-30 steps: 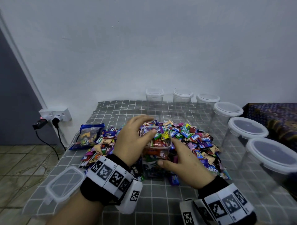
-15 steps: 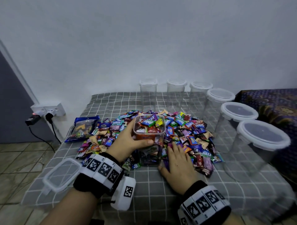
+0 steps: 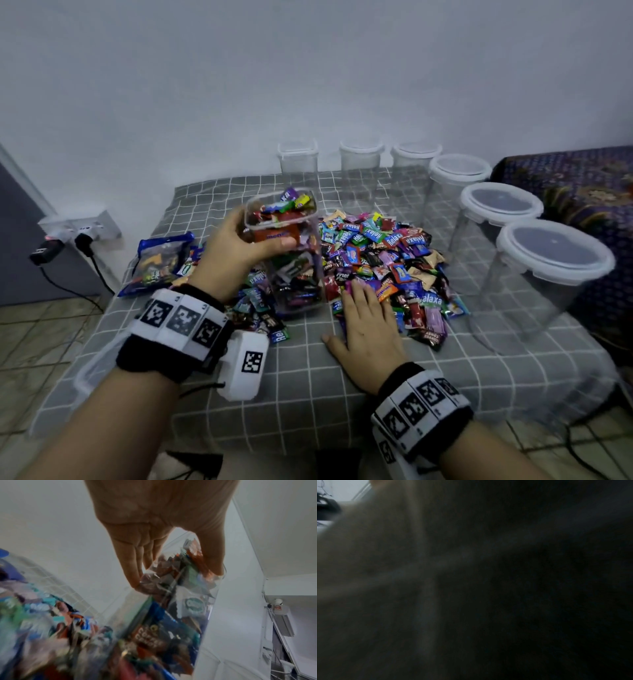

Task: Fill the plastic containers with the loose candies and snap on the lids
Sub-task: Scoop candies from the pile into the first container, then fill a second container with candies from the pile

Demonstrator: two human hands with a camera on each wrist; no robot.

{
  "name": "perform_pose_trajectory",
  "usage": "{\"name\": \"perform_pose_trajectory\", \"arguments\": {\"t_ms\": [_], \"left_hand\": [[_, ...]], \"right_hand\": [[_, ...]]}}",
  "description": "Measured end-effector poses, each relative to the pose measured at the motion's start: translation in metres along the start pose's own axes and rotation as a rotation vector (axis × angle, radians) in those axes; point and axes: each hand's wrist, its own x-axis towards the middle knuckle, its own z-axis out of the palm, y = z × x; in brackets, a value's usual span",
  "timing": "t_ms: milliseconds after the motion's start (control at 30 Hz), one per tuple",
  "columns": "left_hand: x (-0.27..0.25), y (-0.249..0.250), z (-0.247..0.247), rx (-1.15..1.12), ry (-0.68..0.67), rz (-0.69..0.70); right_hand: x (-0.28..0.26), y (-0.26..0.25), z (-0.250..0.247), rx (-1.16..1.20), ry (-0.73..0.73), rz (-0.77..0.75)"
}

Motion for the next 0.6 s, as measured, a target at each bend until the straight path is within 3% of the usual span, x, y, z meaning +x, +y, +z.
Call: {"name": "perform_pose_trajectory", "arguments": {"t_ms": [100, 300, 333, 367, 600], "left_hand": [[0.016, 0.015, -0.008, 0.004, 0.104, 0.093], [0.067, 0.02, -0.048, 0.003, 0.485, 0.172], [0.081, 0.015, -0.05, 0.056, 0.489, 0.142], [0.12, -0.009, -0.027, 0.112, 0.426, 0.089], [0.153, -0.027, -0.049, 0.241, 0.612, 0.021]], "right_hand": [[0.003, -0.002, -0.004, -0.012, 0.039, -0.011], [0.004, -0.01, -0.008, -0.012, 0.082, -0.08], [0.007, -0.009, -0.008, -0.01, 0.079, -0.071], [0.017, 0.005, 0.007, 0.03, 0.017, 0.036], [0.004, 0.001, 0.007, 0.043, 0.07, -0.012]]}}
